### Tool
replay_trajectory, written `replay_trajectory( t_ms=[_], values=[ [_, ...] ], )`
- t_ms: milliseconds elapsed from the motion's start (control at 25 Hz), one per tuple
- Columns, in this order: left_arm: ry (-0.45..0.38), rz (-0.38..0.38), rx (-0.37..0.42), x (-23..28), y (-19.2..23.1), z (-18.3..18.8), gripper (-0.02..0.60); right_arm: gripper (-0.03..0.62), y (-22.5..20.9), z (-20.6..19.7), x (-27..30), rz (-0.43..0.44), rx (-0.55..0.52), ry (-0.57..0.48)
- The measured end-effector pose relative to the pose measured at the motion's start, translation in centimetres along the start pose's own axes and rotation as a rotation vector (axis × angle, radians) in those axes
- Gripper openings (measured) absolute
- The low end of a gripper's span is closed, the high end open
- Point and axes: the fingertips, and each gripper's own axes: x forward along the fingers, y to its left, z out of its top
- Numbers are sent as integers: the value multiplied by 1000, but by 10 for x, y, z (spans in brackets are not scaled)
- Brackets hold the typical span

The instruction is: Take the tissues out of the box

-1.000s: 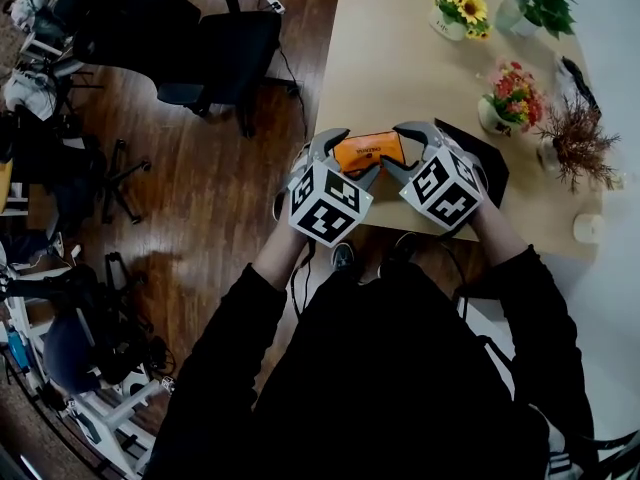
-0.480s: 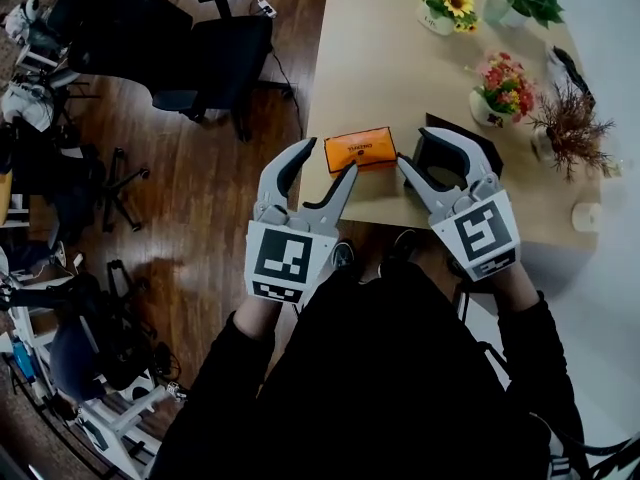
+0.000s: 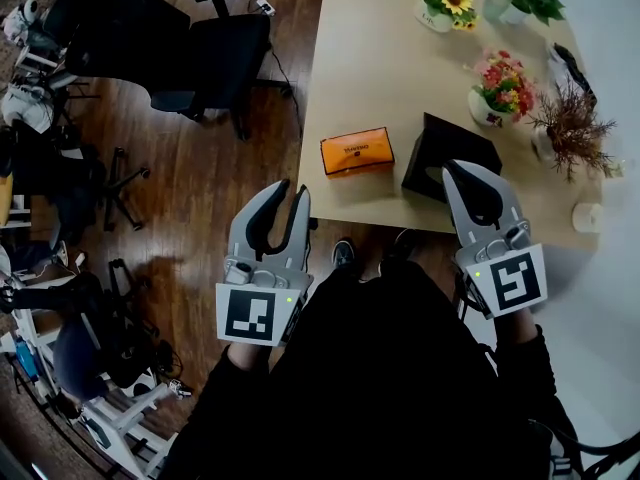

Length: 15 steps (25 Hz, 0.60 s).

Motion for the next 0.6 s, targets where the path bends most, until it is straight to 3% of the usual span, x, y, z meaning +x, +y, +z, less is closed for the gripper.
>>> replay_trajectory(
  t_ms=[280,600],
  values=[
    [-83,24,7,1,-15,15,0,0,2,9,-4,-15,40,-59],
    [-99,55,-63,0,-6,16,0,0,5,19,-7,8,20,-91]
  ],
)
